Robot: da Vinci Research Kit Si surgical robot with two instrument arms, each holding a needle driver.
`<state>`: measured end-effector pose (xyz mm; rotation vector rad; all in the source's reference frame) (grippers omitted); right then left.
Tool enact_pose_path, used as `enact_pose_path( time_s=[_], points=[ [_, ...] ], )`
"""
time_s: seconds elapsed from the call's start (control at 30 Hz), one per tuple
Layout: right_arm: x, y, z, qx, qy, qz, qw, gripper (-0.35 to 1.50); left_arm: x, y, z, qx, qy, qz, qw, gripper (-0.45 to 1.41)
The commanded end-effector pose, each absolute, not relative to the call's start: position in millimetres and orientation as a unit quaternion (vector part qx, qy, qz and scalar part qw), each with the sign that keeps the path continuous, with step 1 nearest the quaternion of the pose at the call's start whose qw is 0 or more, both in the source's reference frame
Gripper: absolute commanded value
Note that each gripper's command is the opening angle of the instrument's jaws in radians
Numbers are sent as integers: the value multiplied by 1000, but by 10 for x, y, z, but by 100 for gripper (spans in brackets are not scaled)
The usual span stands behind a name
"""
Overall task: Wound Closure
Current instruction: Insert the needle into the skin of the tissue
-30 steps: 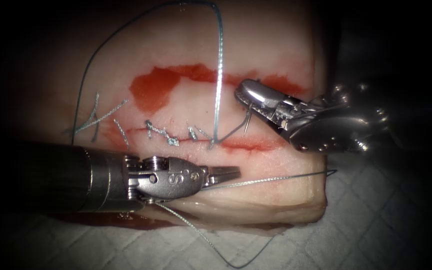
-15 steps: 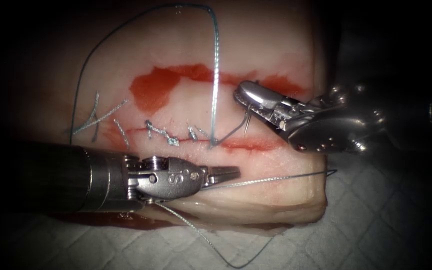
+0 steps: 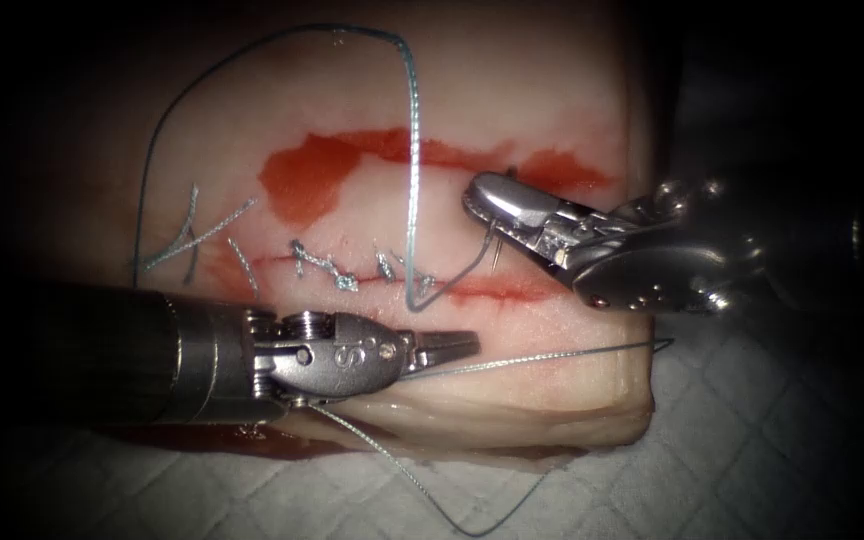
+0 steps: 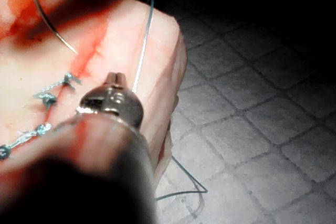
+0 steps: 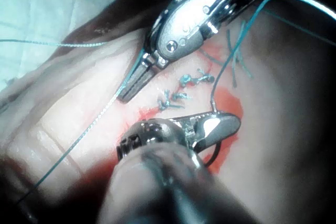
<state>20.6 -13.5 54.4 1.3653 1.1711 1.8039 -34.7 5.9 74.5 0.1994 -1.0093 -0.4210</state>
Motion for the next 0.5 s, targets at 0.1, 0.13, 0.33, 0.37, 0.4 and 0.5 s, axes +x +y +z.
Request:
enact_pose_path(
  time_s=[0.1, 0.13, 0.33, 0.37, 0.4, 0.5],
  points=[
    [216, -135, 551, 513, 442, 675, 293, -35, -352, 60, 750, 93, -479, -201, 850, -45],
    [216, -135, 551, 513, 442, 675, 293, -35, -351, 60, 750, 93, -479, -201, 850, -45],
    [219, -138, 550, 512, 444, 673, 296, -35, -350, 61, 750, 90, -478, -203, 850, -45],
    [219, -139, 550, 512, 444, 673, 296, -35, -350, 61, 750, 90, -478, -203, 850, -45],
    [220, -140, 551, 512, 445, 673, 297, -35, -350, 61, 750, 91, -478, -205, 849, -45],
    [220, -142, 554, 509, 441, 674, 302, -35, -350, 61, 750, 93, -477, -208, 849, -45]
  ],
)
